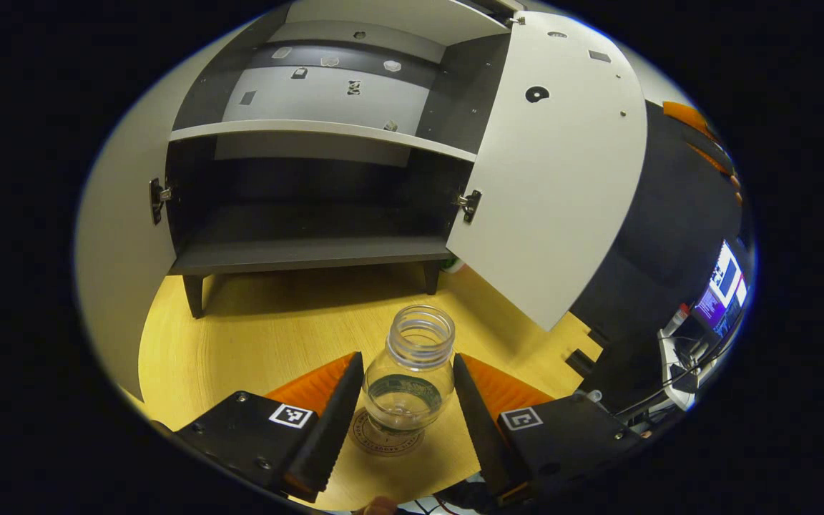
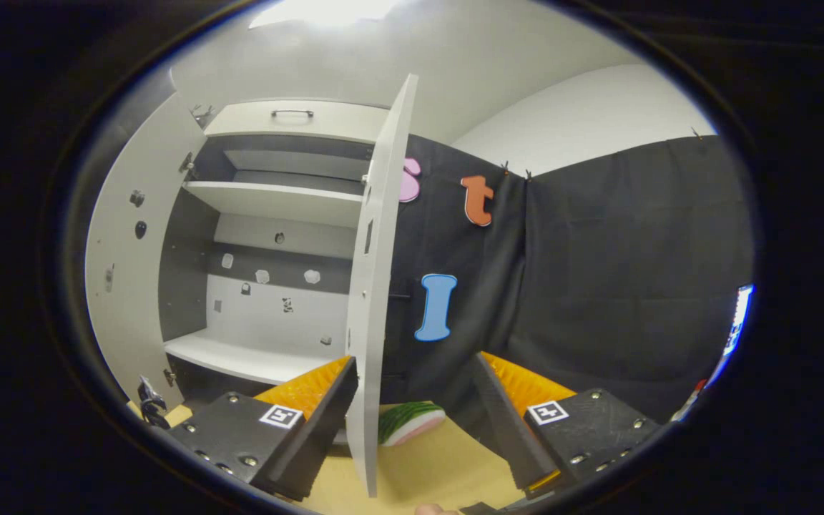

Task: Grasp the bottle in the cabinet with the left hand and place it on the coaster, then close the right door with the right hand and the left door with the left hand.

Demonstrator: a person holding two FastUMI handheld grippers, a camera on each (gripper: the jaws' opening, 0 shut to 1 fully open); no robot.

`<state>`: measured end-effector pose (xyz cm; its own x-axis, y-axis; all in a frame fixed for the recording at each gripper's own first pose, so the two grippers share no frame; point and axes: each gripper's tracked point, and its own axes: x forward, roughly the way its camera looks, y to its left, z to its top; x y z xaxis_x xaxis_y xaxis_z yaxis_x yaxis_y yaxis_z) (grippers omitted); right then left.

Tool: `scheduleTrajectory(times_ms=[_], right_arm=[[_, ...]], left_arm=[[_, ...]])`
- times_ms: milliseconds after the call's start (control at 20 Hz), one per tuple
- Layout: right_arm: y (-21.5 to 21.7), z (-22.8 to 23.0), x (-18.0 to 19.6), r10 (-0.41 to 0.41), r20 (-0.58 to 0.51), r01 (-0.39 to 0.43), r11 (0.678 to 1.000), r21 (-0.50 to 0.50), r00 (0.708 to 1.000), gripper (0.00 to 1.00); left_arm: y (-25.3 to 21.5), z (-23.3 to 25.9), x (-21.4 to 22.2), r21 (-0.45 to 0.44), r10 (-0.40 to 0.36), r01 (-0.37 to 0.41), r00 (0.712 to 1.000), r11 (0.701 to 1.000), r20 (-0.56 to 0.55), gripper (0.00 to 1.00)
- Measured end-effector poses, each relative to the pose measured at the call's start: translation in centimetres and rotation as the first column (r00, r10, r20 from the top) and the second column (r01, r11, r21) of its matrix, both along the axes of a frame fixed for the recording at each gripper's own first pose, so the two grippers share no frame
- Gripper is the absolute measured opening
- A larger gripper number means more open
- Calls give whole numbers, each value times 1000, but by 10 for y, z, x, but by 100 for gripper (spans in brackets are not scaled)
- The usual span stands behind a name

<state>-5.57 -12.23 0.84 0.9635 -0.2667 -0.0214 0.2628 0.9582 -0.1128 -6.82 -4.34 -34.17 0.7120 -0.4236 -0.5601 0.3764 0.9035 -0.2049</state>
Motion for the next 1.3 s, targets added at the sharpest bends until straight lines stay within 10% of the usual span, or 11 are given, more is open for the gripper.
scheduleTrajectory(times_ms=[1300], right_arm=[[-12, -34, -8, -55, -32, 58, 994, 98, 998, 99]], left_arm=[[12, -1, -30, 140, -77, 90, 992, 986, -97, 71]])
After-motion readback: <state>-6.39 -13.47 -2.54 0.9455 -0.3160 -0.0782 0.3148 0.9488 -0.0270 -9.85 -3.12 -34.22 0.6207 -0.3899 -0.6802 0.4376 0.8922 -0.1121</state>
